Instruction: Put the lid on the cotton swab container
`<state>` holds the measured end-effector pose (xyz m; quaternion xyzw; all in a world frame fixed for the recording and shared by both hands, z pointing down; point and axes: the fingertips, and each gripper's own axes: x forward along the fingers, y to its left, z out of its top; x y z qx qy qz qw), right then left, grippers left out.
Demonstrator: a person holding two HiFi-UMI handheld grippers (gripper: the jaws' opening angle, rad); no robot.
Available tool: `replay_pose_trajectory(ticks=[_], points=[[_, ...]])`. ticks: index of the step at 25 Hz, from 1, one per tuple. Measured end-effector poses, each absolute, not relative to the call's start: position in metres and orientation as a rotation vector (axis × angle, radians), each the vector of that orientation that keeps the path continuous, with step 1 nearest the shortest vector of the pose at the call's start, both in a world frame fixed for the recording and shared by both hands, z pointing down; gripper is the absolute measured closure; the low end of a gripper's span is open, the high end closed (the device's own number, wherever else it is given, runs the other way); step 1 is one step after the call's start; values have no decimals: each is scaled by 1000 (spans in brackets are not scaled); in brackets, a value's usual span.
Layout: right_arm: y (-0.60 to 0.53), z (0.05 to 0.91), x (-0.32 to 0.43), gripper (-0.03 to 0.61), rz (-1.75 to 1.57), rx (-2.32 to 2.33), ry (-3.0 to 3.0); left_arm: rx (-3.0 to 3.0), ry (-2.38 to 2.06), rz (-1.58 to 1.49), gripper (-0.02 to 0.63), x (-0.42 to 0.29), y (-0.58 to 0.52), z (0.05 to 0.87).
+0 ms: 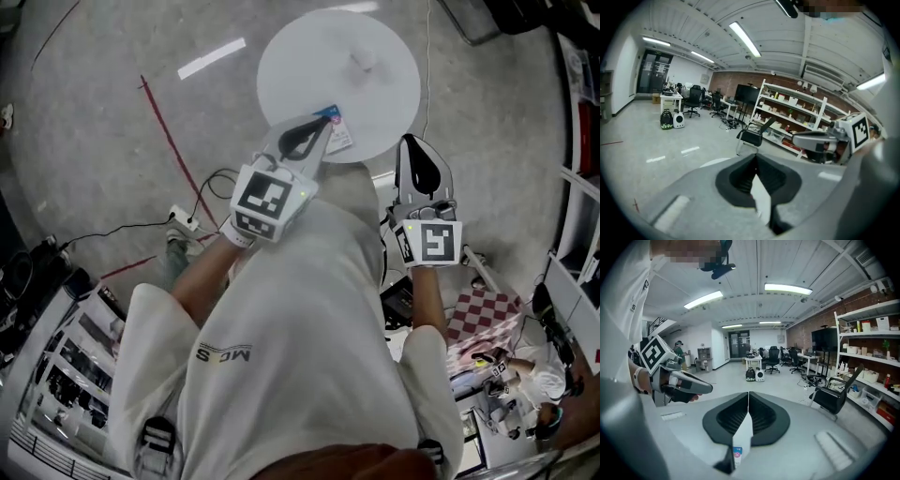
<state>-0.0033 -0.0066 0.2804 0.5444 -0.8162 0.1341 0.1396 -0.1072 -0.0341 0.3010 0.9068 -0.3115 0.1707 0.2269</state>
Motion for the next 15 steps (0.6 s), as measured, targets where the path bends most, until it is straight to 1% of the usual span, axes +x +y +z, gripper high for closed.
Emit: replay_pose_trajectory(ticks=[15], points=[[-78, 334, 45, 591, 388, 1535, -2376, 2500, -828, 611, 614, -50, -96, 372]])
